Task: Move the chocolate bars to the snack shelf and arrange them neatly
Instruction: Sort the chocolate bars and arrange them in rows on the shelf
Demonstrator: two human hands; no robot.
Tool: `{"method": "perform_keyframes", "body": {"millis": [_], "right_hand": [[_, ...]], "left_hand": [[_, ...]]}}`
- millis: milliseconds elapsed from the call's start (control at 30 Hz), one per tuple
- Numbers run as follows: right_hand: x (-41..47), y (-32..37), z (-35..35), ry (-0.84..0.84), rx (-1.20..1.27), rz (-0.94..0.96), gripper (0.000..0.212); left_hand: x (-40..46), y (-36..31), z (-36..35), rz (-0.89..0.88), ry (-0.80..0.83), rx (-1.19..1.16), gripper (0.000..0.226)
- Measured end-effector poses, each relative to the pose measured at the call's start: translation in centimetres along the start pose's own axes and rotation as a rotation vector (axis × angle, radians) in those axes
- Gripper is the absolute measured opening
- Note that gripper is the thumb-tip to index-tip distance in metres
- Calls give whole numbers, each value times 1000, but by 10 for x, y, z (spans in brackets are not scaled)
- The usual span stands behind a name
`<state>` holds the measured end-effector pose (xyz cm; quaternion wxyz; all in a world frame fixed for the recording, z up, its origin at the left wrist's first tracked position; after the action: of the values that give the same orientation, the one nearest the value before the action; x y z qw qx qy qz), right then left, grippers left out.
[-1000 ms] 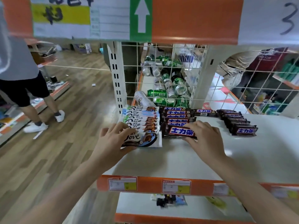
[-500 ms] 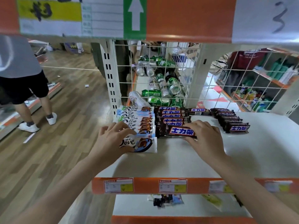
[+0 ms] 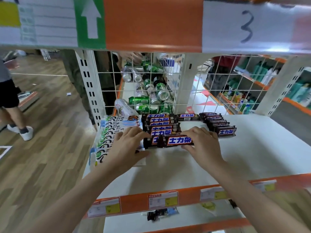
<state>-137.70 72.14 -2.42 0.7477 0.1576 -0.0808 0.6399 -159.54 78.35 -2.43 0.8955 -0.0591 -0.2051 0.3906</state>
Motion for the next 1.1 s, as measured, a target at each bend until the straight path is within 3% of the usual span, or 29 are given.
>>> {"method": "perform_keyframes", "body": {"millis": [667,900,1100], "right_hand": [[19,25,-21,91,24,39,41],[19,23,-22,153,54,52,51],[17,25,-22,109,95,47,36]], "left_hand": [[24,-7,-17,40,0,1,60],[23,-7,-17,44,3,9,58],[21,-9,-15,53,-8,14,58]]}}
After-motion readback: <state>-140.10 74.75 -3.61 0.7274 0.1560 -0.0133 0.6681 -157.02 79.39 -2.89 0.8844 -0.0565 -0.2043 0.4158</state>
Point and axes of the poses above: each hand's wrist, its own x-axis towards the middle knuckle, its own z-axis out of the back of the hand, y = z × x, the point moved 4 cm from there along x, towards the middle knuckle, and after that the axes turned 1 degree about -x, right-handed, at the moved point
